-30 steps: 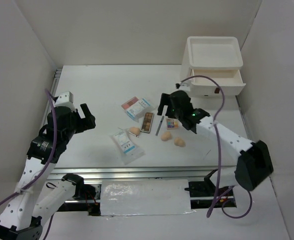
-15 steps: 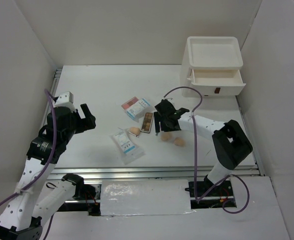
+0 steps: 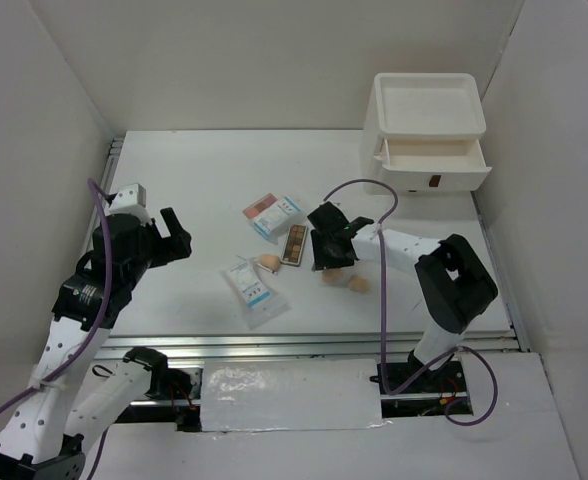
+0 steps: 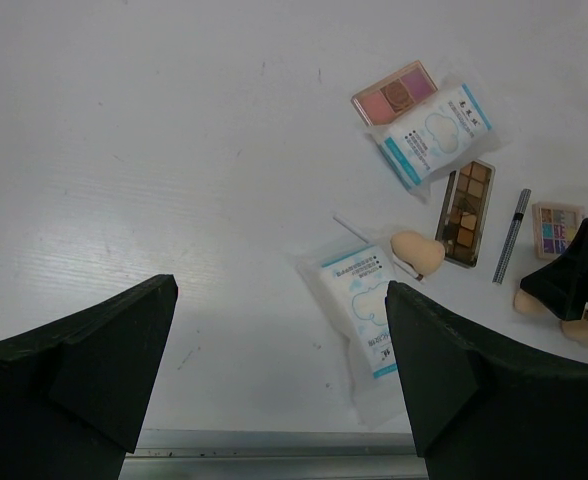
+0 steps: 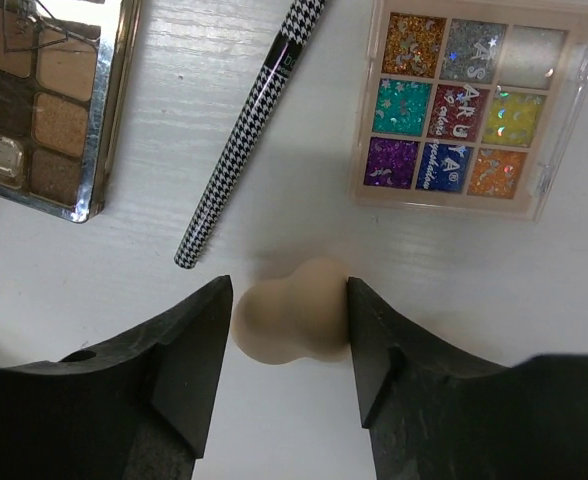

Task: Organize the makeup

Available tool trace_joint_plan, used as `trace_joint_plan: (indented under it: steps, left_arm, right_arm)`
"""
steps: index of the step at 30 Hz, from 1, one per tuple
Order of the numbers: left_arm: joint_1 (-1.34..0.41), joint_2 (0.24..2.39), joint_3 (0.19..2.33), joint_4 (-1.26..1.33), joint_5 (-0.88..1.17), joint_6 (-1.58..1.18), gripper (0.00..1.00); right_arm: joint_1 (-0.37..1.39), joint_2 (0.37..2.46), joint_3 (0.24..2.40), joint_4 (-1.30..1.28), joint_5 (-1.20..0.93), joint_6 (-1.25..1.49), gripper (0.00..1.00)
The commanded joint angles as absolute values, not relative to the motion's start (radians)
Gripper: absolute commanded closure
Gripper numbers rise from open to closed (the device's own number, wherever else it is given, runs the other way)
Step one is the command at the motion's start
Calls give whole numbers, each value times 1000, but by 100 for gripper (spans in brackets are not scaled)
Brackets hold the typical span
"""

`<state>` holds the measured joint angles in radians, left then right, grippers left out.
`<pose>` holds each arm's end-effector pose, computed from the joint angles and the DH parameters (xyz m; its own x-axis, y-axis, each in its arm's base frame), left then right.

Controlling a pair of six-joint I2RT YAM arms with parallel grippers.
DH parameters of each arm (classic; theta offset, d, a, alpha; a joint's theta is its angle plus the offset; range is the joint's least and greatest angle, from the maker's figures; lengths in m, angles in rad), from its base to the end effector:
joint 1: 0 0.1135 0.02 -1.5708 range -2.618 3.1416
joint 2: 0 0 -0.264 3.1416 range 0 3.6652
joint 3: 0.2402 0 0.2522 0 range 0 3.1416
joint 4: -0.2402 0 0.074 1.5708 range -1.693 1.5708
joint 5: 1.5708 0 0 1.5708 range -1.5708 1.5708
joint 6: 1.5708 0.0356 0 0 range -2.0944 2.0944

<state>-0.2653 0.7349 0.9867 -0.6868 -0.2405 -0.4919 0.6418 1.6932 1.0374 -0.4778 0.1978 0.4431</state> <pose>0.1420 -0.0298 0.3639 -0.3803 -0.3720 -0.8468 -0.1513 0.9282 -0.3398 0.2678 0.1914 0.1750 -0.8787 -0.1319 -0.4588 -0.1589 0.9871 0.0207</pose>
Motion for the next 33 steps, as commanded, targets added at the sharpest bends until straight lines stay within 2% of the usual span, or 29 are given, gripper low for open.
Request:
trace_joint_plan:
  steps: [1, 3, 6, 7, 14, 18, 22, 27, 33]
  left_arm:
    - [-261, 724, 982, -647, -230, -462, 1]
    - [-261, 724, 982, -646, -230, -462, 1]
    - [-261, 723, 982, -646, -229, -462, 0]
    - [-261, 723, 982, -646, -229, -462, 1]
    - [-261, 716, 982, -644, -232, -462, 1]
    - [-261, 716, 983, -646, -232, -462, 1]
    - [-261, 713, 982, -646, -235, -463, 1]
    - [-261, 707, 982, -649, -239, -465, 1]
    - [-262, 696, 985, -652, -253, -466, 1]
  right_arm:
    - [646, 1689, 1028, -491, 160, 437, 47]
    - [647, 1686, 1022, -494, 153, 436, 54]
    - [647, 1671, 1019, -503, 163, 437, 78]
    - [647, 1661, 1017, -505, 173, 439, 99]
    - [647, 1577, 996, -512, 180, 437, 100]
    - [646, 1424, 1003, -477, 94, 434, 100]
    - [609, 1318, 1147, -494, 175, 417, 100]
    - [355, 1287, 1354, -466, 227, 405, 100]
    - [155, 1469, 1645, -544, 232, 377, 100]
